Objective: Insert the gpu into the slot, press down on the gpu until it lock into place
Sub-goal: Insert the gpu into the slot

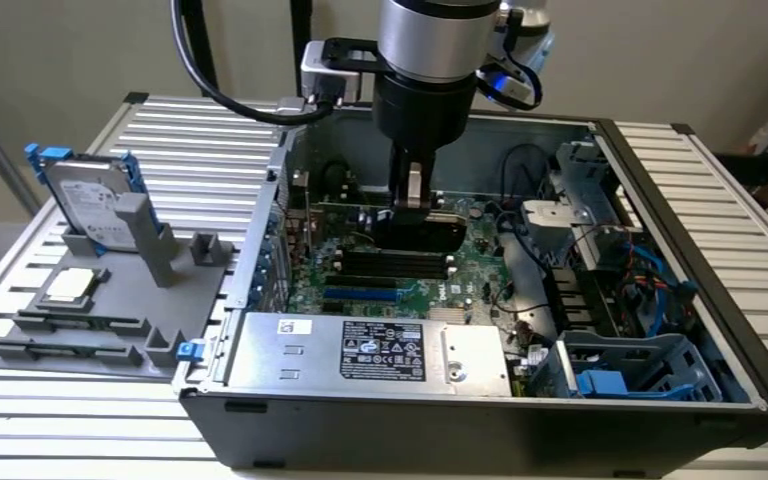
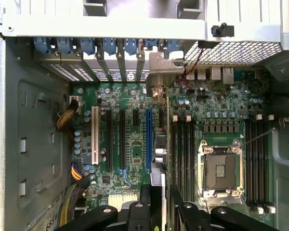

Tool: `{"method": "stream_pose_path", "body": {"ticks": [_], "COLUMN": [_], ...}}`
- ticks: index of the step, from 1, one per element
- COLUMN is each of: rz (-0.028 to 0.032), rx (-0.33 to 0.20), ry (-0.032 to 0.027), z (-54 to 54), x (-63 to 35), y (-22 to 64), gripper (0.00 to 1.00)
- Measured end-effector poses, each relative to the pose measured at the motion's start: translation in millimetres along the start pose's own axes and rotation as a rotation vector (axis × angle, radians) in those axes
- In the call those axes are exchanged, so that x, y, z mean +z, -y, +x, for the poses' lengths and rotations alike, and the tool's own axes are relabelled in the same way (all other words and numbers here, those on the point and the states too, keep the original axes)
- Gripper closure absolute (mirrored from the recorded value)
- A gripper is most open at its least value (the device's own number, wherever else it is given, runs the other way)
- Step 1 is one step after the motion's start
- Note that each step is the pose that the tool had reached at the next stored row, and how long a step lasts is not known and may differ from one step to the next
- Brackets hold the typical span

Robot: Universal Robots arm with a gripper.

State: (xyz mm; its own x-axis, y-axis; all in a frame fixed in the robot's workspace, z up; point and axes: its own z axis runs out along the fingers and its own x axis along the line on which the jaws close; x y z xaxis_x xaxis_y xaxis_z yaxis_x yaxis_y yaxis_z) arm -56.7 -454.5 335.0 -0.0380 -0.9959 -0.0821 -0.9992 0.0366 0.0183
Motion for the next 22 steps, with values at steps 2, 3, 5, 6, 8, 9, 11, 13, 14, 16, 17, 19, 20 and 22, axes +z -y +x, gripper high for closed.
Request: {"method": "stream_pose_path", "body": {"ticks": [2, 3, 5, 6, 8, 9, 11, 13, 14, 16, 17, 19, 20, 22], "rz": [0.0000, 0.0000, 0.0000, 0.0000, 0.0000, 0.0000, 0.0000, 0.0000, -0.0001, 0.0000, 0.0000, 0.0000, 0.0000, 0.0000], "rx": [0.000, 0.000, 0.000, 0.000, 0.000, 0.000, 0.000, 0.000, 0.000, 0.000, 0.000, 0.000, 0.000, 0.000], "ry": [0.0000, 0.0000, 0.0000, 0.0001, 0.0000, 0.0000, 0.0000, 0.0000, -0.0001, 0.0000, 0.0000, 0.0000, 0.0000, 0.0000], "z": [0.0, 0.0, 0.0, 0.0, 0.0, 0.0, 0.0, 0.0, 0.0, 0.0, 0.0, 0.0, 0.0, 0.0], "x": [0.0, 0.0, 0.0, 0.0, 0.0, 0.0, 0.0, 0.0, 0.0, 0.0, 0.0, 0.0, 0.0, 0.0], "y": [0.0, 0.0, 0.0, 0.0, 0.0, 0.0, 0.0, 0.0, 0.0, 0.0, 0.0, 0.0, 0.0, 0.0], "gripper": [0.73, 0.73, 0.73, 0.73, 0.73, 0.73, 0.73, 0.73, 0.73, 0.73, 0.73, 0.73, 0.73, 0.73]}}
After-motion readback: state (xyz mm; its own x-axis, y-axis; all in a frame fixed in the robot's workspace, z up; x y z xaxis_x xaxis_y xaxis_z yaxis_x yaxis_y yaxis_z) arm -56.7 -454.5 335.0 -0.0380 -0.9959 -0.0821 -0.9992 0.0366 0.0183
